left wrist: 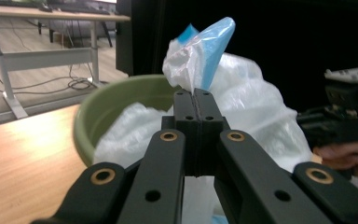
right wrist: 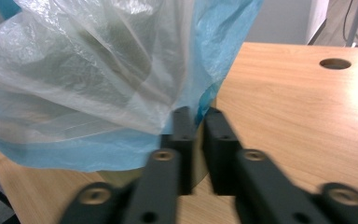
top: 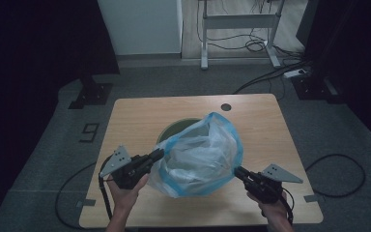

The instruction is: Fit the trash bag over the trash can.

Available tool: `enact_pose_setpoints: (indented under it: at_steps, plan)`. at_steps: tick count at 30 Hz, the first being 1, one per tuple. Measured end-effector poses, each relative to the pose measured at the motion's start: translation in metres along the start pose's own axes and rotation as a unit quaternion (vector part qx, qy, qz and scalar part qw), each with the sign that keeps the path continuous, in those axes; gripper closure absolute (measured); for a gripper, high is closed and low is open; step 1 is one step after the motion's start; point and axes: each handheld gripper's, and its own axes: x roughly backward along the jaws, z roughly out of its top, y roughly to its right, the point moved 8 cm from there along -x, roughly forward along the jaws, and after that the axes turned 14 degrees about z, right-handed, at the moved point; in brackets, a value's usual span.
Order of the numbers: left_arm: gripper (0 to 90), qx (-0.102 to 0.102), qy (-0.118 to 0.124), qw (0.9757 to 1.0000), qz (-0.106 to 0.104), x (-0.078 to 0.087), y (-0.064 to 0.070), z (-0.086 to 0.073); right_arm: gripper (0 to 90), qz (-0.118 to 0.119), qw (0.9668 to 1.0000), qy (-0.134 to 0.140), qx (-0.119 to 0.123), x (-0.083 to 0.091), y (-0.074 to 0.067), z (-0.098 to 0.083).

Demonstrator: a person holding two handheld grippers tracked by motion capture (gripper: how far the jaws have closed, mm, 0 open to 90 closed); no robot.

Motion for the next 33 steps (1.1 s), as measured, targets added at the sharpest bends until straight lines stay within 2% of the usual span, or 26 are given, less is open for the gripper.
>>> enact_pose_setpoints:
  at_steps: [3,5,7,9,10,11,12,15,16,17,18,20,23,27,28,29,31,33]
  plan:
    - [89.8,0.005,0.005,1.0000,-0.001,0.001,-0.003,0.002,49.6,-0.001,0.9997,0.022,0.004,0.010,-0.002,0.011]
    - [89.8,0.008,0.008,0.9999,-0.001,0.002,-0.004,0.003,47.0,-0.002,0.9996,0.029,0.004,0.013,-0.002,0.014]
    - [89.8,0.009,0.009,0.9999,-0.001,0.002,-0.005,0.003,42.3,-0.013,0.9986,0.052,0.006,0.023,0.009,0.032]
    - [89.8,0.008,0.009,0.9999,-0.001,0.002,-0.005,0.003,40.9,-0.013,0.9984,0.056,0.001,0.024,0.014,0.038]
    - [89.8,0.006,0.010,0.9999,-0.001,0.002,-0.004,0.003,39.0,-0.006,0.9983,0.058,-0.011,0.022,0.022,0.049]
    - [89.8,0.006,0.010,0.9999,-0.001,0.002,-0.004,0.003,39.0,-0.006,0.9983,0.058,-0.011,0.022,0.022,0.049]
    - [89.8,0.006,0.011,0.9999,-0.002,0.002,-0.004,0.004,37.8,0.000,0.9982,0.058,-0.013,0.015,0.029,0.062]
    - [89.8,0.005,0.011,0.9999,-0.001,0.002,-0.003,0.004,36.1,0.004,0.9984,0.056,-0.012,0.008,0.033,0.070]
    - [89.8,0.004,0.011,0.9999,-0.001,0.001,-0.004,0.003,34.2,0.017,0.9985,0.051,-0.013,-0.001,0.034,0.076]
    - [89.8,0.004,0.011,0.9999,-0.001,0.001,-0.004,0.003,34.2,0.017,0.9985,0.051,-0.013,-0.001,0.034,0.076]
    - [89.9,0.006,0.012,0.9999,0.000,0.001,-0.005,0.003,33.7,0.038,0.9976,0.050,-0.028,-0.011,0.035,0.079]
    - [89.8,0.008,0.014,0.9999,0.001,0.002,-0.007,0.002,32.8,0.067,0.9952,0.055,-0.046,-0.018,0.030,0.078]
    - [89.8,0.011,0.015,0.9998,0.002,0.002,-0.009,0.001,32.6,0.087,0.9942,0.042,-0.047,-0.024,0.020,0.071]
    - [89.9,0.015,0.016,0.9998,0.003,0.003,-0.010,0.001,35.0,0.094,0.9940,0.034,-0.045,-0.027,0.014,0.065]
    - [89.8,0.015,0.017,0.9997,0.004,0.004,-0.011,0.001,39.6,0.093,0.9942,0.031,-0.043,-0.028,0.012,0.063]
    - [89.8,0.015,0.017,0.9997,0.004,0.004,-0.011,0.001,39.6,0.093,0.9942,0.031,-0.043,-0.028,0.012,0.063]
    - [89.8,0.016,0.019,0.9997,0.004,0.004,-0.010,0.001,50.5,0.095,0.9947,0.023,-0.029,-0.031,0.009,0.062]
    - [89.8,0.015,0.019,0.9997,0.004,0.004,-0.010,0.001,53.9,0.096,0.9948,0.021,-0.025,-0.031,0.008,0.062]
